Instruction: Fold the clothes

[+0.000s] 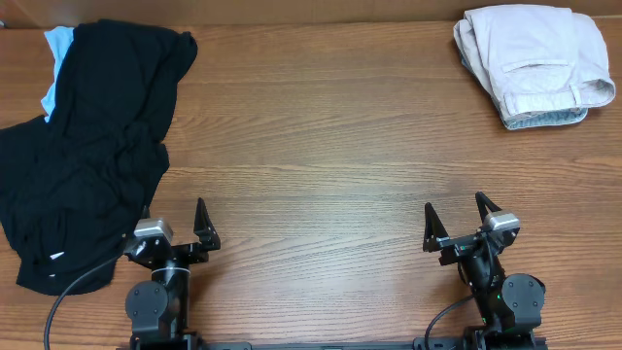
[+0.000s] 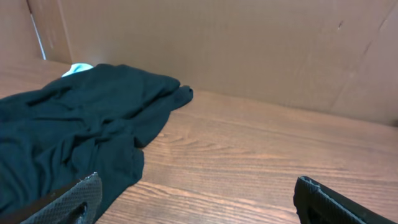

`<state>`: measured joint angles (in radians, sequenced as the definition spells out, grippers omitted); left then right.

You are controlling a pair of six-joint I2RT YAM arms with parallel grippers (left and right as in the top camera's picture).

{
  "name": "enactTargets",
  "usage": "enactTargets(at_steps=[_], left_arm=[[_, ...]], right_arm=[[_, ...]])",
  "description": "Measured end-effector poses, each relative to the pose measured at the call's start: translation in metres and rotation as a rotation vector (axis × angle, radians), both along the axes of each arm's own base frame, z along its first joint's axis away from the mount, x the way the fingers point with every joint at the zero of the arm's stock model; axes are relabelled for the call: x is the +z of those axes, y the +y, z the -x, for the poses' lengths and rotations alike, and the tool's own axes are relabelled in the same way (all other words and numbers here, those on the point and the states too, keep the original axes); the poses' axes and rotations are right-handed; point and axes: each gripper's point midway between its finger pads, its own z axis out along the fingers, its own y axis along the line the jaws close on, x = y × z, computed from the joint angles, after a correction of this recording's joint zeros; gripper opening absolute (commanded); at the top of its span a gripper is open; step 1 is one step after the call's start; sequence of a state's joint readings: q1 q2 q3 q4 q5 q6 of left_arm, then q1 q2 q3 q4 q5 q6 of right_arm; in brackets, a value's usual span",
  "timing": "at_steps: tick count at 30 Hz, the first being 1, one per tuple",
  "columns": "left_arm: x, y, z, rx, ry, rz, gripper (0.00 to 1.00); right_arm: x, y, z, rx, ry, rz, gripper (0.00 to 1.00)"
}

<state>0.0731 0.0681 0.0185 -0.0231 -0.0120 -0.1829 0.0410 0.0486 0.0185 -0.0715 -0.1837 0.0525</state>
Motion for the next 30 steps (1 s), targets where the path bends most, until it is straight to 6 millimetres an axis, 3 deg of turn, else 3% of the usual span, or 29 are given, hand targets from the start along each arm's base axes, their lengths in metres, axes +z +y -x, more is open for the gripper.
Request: enactTargets(at_steps=[30], left_arm=[[-0.0059, 0.0038, 0.0036, 0.016, 0.014, -0.006, 1.0]], right_arm=[[0.0, -0.0001, 0.0, 0.0, 0.0, 0.001, 1.0]])
